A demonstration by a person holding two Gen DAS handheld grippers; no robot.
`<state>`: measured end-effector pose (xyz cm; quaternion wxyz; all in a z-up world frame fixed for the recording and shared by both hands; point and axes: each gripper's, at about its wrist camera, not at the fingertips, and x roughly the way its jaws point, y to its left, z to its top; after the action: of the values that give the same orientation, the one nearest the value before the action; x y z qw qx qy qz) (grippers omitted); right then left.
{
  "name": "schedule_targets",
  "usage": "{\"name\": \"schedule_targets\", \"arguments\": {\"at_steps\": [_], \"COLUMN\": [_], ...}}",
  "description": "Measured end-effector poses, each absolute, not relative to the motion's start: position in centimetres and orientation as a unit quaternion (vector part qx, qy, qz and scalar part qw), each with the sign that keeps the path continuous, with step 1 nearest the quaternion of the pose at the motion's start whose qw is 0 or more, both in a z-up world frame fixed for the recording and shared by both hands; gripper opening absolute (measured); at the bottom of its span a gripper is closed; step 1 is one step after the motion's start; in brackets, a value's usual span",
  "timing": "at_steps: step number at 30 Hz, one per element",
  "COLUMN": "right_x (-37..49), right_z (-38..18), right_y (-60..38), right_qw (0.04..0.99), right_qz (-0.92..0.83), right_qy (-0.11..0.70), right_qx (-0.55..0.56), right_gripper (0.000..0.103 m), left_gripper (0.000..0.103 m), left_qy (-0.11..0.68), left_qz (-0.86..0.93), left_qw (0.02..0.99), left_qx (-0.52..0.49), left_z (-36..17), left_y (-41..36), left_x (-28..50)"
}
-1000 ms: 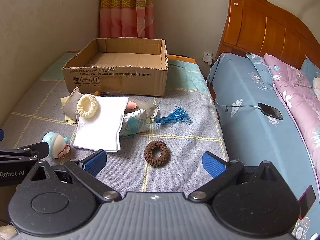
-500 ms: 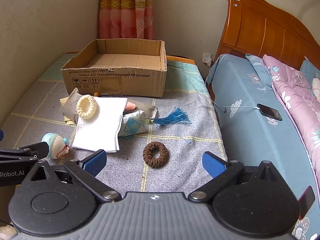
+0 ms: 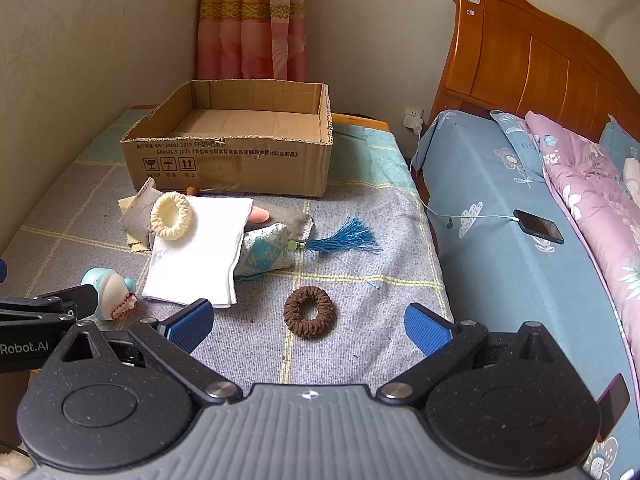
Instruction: Organize soft objects
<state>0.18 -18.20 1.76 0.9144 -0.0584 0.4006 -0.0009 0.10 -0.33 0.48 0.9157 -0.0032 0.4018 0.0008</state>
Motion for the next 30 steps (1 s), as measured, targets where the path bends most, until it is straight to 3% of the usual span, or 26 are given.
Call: {"name": "schedule_targets", "arguments": {"at_steps": [30], "right_x": [1.5], "right_z": [0.0], "right_y": [-19.4], "right_qw": [0.925], "right_qz": [0.024], "right_qy": [0.373], "right_qx": [-0.071], "right_gripper": [0.103], "left_gripper": [0.102], "left_qy": [0.393], "left_qz": [-0.051], "left_qw": [0.918], "left_qx": [0.025], "left_z": [-2.2], "left_y": [-0.4], "left_x": [2.6]}}
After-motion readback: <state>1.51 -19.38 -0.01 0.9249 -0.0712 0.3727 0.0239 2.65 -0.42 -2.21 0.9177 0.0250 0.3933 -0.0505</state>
